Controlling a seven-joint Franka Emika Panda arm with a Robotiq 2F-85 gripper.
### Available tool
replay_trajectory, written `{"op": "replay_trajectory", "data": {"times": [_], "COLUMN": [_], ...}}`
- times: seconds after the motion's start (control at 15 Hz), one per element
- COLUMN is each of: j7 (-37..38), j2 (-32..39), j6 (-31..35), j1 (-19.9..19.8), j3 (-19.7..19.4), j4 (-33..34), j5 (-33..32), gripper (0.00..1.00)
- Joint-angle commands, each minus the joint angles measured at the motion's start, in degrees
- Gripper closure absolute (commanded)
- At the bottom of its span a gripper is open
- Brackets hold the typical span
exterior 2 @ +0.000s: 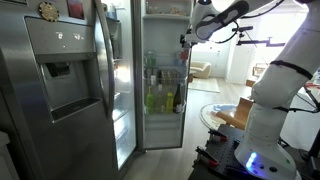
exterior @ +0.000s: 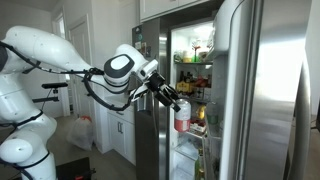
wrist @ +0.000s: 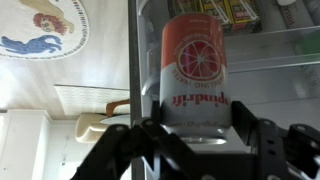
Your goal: Remove the pink can from the fridge and put it on the glass table
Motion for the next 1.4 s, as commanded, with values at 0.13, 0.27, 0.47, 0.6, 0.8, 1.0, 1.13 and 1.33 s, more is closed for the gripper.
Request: {"op": "replay_trajectory", "data": {"times": [0.13, 0.27, 0.47, 0.6, 0.8, 1.0, 1.13, 1.33], "j7": [1.27, 1.29, 1.27, 1.53, 1.85, 2.41, 3.06, 3.94], "j2": [-4.71, -5.23, -5.89, -5.95, -6.09, -5.92, -5.68, -5.25], "j6": [-0.95, -1.0, -0.9, -0.79, -0.76, -0.95, -0.94, -0.56], "j1": [-8.75, -10.79, -13.28, -15.01, -17.44, -19.93, -21.88, -24.68], "j3": [4.49, 4.56, 4.26, 4.08, 3.64, 3.23, 3.13, 3.02], "j4": [-5.05, -6.22, -7.75, -8.43, -9.47, -10.31, -10.85, -11.75], "j5": [0.59, 0.68, 0.92, 0.7, 0.4, -0.12, -0.25, -0.23], "gripper": [0.55, 0.55, 0.55, 0.55, 0.55, 0.55, 0.55, 0.55]}}
